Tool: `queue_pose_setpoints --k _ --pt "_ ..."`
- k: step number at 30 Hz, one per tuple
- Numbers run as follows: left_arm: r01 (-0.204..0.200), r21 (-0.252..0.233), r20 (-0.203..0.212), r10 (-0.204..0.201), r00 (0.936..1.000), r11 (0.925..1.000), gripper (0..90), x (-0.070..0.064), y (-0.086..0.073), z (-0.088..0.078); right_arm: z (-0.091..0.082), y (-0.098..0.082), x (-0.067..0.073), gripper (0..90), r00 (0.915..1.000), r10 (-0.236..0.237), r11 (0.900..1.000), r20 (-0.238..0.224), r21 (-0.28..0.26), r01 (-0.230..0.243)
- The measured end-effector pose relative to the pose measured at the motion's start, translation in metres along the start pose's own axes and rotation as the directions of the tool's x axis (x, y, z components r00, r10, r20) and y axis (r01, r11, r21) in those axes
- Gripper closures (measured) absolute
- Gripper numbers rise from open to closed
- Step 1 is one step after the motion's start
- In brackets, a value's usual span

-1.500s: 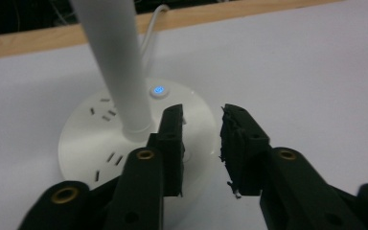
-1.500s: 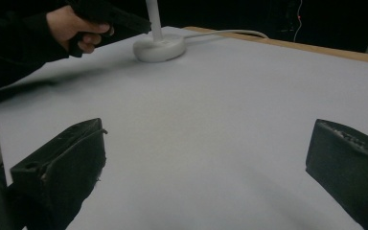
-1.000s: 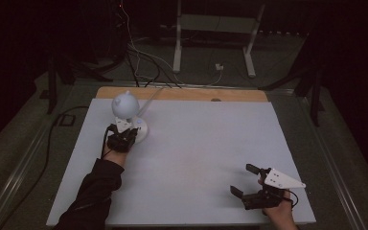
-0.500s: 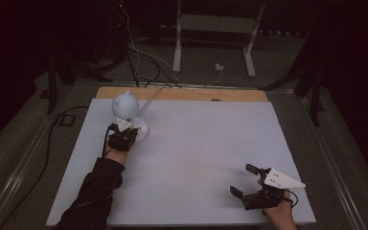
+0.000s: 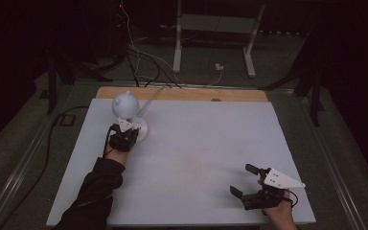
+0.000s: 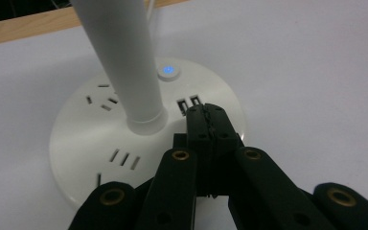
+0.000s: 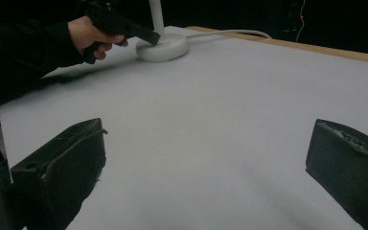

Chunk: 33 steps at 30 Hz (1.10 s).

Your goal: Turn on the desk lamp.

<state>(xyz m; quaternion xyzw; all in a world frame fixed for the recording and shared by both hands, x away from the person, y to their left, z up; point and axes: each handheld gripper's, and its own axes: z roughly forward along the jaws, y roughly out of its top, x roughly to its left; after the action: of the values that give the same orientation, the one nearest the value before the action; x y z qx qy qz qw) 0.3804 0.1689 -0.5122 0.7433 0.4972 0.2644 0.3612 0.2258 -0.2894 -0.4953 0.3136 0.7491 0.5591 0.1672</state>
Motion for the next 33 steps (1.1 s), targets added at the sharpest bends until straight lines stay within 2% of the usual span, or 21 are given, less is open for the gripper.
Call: queue_pose_setpoints --k 12,16,18,21,23,27,28,31,33 --pt "-0.031 -0.006 -0.024 0.031 0.9992 0.9995 90.0 -0.004 -0.002 0.0 0.001 -0.001 0.0 0.0 1.0 0.0 1.0 -0.003 0.005 0.0" --pt "-0.019 -0.004 -0.028 0.019 0.9994 0.9998 90.0 -0.004 -0.001 0.0 0.001 0.0 0.001 0.0 1.0 -0.002 1.0 -0.004 0.004 0.002" --pt "0.012 -0.015 -0.041 -0.012 0.9991 0.9998 90.0 -0.004 -0.002 -0.001 0.001 0.0 0.001 0.0 1.0 0.001 1.0 -0.003 0.004 -0.001" --pt "0.023 -0.019 -0.063 -0.024 0.9978 0.9996 89.8 -0.005 0.0 -0.004 0.0 0.0 0.0 0.0 1.0 0.0 1.0 -0.002 0.0 0.0" --pt "0.031 -0.032 -0.076 -0.033 0.9966 0.999 84.6 -0.006 0.002 -0.008 0.0 0.0 0.0 0.0 1.0 0.005 1.0 -0.001 -0.001 -0.005" --pt "0.038 -0.04 -0.07 -0.04 0.9967 0.9985 77.0 -0.008 0.006 -0.015 0.0 0.0 0.0 0.0 1.0 0.001 1.0 -0.002 0.001 -0.001" --pt "0.043 -0.042 -0.066 -0.046 0.9968 0.9982 72.4 -0.009 0.006 -0.016 0.0 0.0 0.0 0.0 1.0 0.005 1.0 -0.002 0.002 -0.005" --pt "0.048 -0.026 -0.073 -0.05 0.9961 0.9985 68.8 -0.011 0.007 -0.02 0.0 0.0 0.0 0.0 1.0 0.002 1.0 -0.001 0.003 -0.002" --pt "0.051 -0.014 -0.056 -0.052 0.9971 0.9986 63.8 -0.011 0.007 -0.022 0.0 0.0 0.0 0.0 1.0 0.001 1.0 -0.002 0.0 -0.001"
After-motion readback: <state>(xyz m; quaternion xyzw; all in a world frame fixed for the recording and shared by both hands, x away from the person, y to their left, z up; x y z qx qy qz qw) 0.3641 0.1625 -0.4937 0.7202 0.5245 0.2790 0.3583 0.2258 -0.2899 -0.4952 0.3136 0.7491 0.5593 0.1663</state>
